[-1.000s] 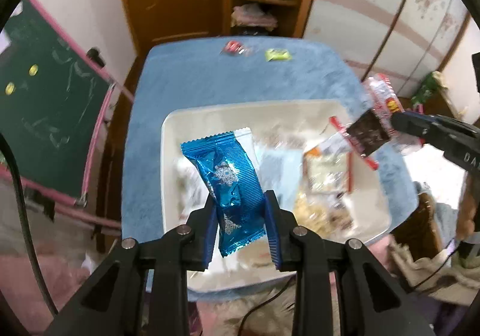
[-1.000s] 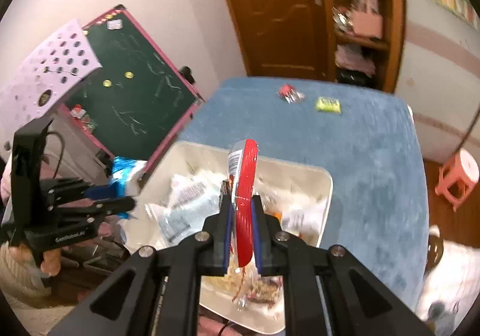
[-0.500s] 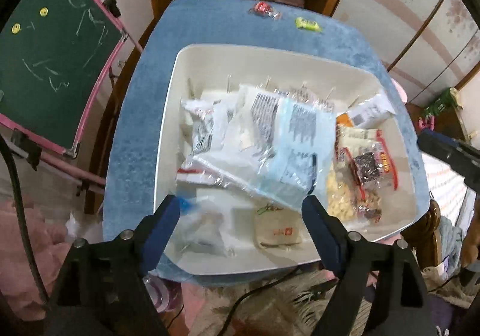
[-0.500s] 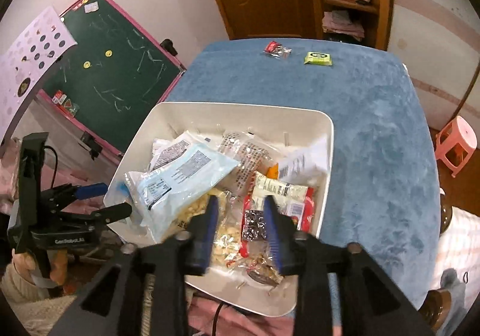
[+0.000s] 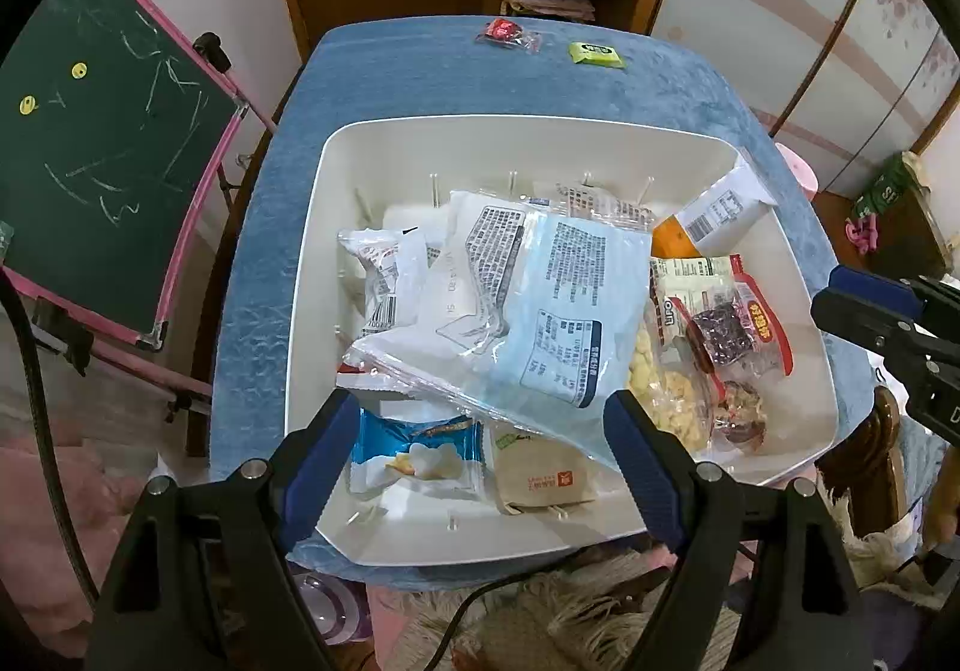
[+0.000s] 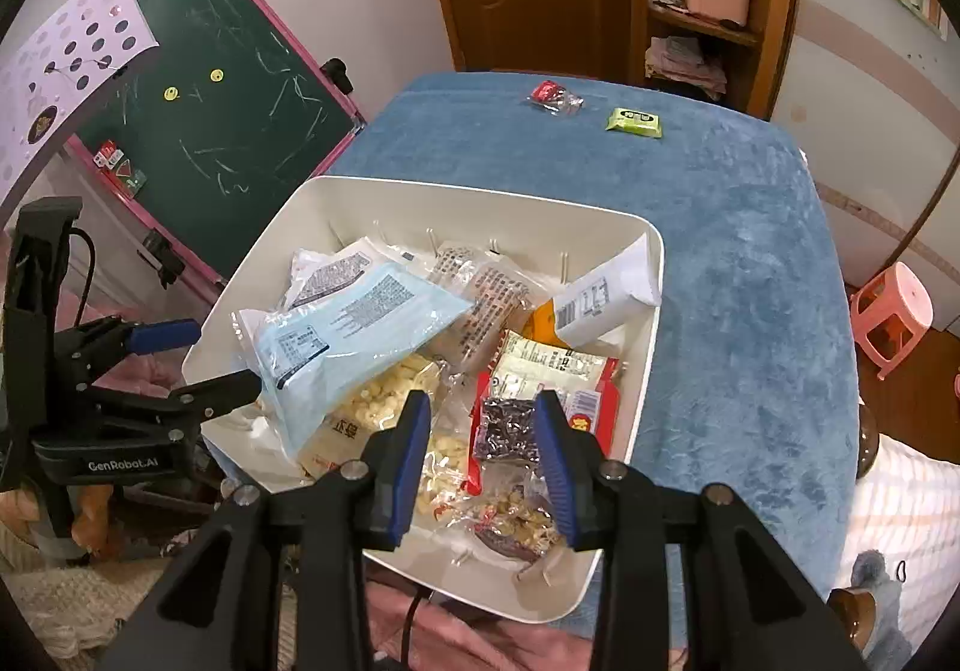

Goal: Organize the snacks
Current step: 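Move both tools back over the red candy bag and green pack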

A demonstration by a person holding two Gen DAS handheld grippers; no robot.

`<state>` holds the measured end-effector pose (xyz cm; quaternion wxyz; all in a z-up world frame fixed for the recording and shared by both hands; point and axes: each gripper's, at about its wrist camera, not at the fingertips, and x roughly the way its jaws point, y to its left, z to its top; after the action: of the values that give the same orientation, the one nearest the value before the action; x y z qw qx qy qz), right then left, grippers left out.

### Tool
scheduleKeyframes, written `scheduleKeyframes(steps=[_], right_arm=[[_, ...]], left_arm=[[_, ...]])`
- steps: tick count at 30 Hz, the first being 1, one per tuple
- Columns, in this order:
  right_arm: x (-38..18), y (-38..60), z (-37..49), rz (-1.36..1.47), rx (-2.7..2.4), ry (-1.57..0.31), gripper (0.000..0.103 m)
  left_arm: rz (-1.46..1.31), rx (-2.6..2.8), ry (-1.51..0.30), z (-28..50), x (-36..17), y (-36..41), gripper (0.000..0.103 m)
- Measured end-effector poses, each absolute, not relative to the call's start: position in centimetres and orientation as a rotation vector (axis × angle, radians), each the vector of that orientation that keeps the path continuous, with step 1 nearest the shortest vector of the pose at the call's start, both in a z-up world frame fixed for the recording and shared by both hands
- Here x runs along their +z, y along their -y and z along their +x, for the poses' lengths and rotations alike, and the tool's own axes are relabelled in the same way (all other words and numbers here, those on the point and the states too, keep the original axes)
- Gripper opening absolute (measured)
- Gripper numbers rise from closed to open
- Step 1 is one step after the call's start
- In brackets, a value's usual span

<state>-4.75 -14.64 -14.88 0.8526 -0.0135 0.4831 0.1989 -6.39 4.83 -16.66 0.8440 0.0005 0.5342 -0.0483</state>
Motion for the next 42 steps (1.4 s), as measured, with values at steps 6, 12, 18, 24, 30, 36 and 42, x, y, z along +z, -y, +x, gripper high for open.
scheduleKeyframes(steps=[6,12,18,24,30,36,42], right_arm=[[-15.3,14.5,-4.4,-0.025,0.417,-1.032,0.036],[-15.7,14.5,-4.1,-0.024,0.418,-1.037,0.036],[-15.6,14.7,-3.1,-0.027,0.423,-1.040,0.036],[-14.1,14.8,-1.2,-0.074,0.413,-1.012,0.036],[-11.0,15.9,2.4,-0.071,0.408,-0.970,0.036],[-6.6,18.3,8.0,-0.039,0.337,-0.895,0.036],[-3.0,20.0,15.2,-0.006,0.258,-0.842,0.037]], left_arm=[[0.000,-0.102,-1.132,-6.2,-16.7,-4.7,0.082],[0.001,-0.106,-1.140,-5.6,-16.6,-4.5,0.082],[0.023,-0.118,-1.115,-3.9,-15.1,-4.4,0.082],[0.057,-0.132,-1.067,-0.6,-12.1,-4.1,0.082],[0.091,-0.157,-1.008,3.8,-8.3,-3.0,0.082],[0.132,-0.165,-0.914,9.3,-3.0,-1.8,0.082],[0.140,-0.150,-0.811,16.3,1.6,-0.9,0.083]])
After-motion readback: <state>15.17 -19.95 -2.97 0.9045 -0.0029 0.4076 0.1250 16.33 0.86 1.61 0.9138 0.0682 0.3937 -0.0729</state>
